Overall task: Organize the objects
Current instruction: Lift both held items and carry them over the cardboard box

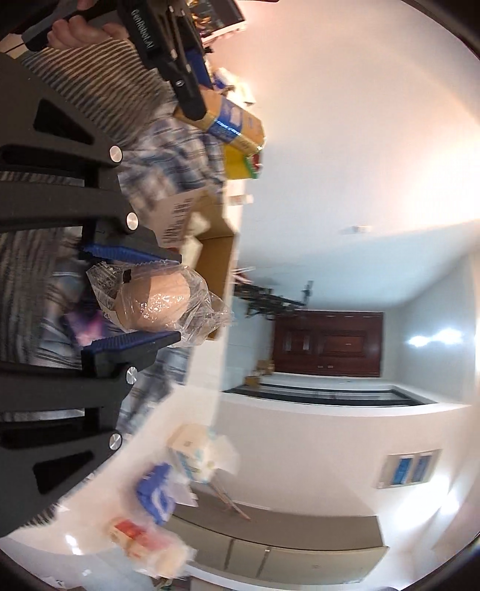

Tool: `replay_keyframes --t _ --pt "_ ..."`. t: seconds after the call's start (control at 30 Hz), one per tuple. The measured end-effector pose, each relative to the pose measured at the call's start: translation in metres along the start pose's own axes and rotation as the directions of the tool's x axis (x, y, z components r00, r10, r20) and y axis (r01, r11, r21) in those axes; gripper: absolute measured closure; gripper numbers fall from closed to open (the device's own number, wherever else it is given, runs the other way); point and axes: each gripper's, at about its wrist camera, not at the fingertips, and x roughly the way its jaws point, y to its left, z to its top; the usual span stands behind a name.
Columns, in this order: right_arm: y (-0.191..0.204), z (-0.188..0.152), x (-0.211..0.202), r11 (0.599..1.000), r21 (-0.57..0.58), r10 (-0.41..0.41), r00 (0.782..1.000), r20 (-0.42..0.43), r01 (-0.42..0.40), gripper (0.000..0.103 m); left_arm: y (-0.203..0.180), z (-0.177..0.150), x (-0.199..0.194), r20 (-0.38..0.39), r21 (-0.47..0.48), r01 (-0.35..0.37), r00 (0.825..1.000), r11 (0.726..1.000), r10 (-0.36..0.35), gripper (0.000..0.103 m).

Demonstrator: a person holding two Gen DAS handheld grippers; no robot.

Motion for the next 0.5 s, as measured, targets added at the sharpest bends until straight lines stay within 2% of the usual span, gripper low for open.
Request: replay_keyframes --t 0.17,0.23,0.37,0.43,0.5 --pt "0.002 0.035 -0.012 1.000 -0.001 -0.003 0.991 0.136 0.004 0.071 -0.010 0.042 -0.005 0.129 -0.014 0.046 0.991 0.999 -0.044 0.047" --pt "0.003 0.049 -0.009 1.000 0.010 -0.020 0.984 0.177 0.018 0.071 -0.017 0.064 -0.002 0.157 -0.001 0.107 0.982 0.994 -0.106 0.047" --pt "0.000 0.075 0.007 0.999 0.042 -0.007 0.977 0.211 -0.002 0.071 -0.024 0.087 0.006 0.227 0.038 0.095 0.969 0.995 -0.101 0.047" --pt "0.000 0.084 0.014 0.999 0.052 -0.025 0.972 0.235 0.014 0.071 -0.024 0.091 0.012 0.251 0.052 0.081 0.964 0.995 -0.091 0.047" --pt "0.002 0.089 0.020 0.998 0.058 -0.048 0.961 0.271 0.034 0.071 -0.025 0.090 0.020 0.259 0.095 0.108 0.957 0.990 -0.129 0.047"
